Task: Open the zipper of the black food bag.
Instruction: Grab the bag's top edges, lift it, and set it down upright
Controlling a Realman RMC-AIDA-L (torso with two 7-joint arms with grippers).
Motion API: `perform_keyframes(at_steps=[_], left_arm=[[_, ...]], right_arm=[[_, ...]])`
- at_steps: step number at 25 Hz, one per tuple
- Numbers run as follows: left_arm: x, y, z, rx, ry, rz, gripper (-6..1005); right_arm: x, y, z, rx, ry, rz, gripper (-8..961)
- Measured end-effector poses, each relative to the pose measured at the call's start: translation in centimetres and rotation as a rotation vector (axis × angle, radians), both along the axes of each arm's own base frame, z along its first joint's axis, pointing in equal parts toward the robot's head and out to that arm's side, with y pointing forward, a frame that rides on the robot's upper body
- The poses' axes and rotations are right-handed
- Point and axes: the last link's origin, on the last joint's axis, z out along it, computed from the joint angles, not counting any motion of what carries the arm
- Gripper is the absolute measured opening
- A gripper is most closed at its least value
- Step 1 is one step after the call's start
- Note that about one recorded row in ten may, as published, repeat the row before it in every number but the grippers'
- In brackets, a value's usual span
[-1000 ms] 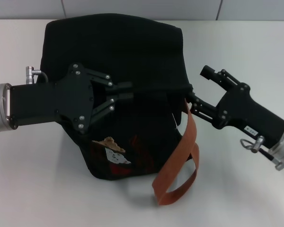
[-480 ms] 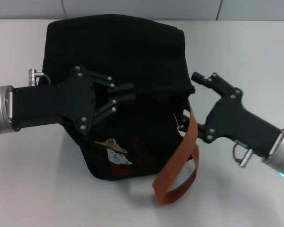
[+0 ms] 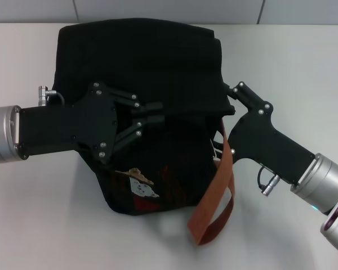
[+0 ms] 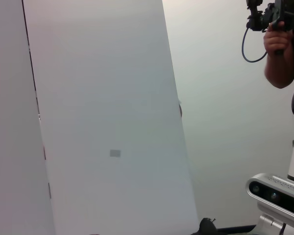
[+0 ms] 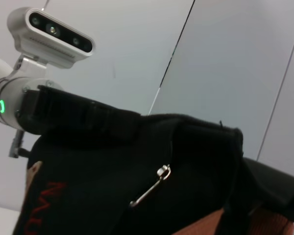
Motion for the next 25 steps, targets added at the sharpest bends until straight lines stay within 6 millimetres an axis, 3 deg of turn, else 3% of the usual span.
perform_keyframes(at_steps=[16,25], left_arm=[[0.0,-0.1,-0.1,-0.01,-0.003,-0.004,97],[0.1,0.0,-0.1,-0.007,-0.002,-0.002,97]], right_arm=[[-0.2,0.7,0.5,0.065,0.036,-0.043,839],[0.4,0.2,-0.6,0.157,-0.101,-0.027,839]])
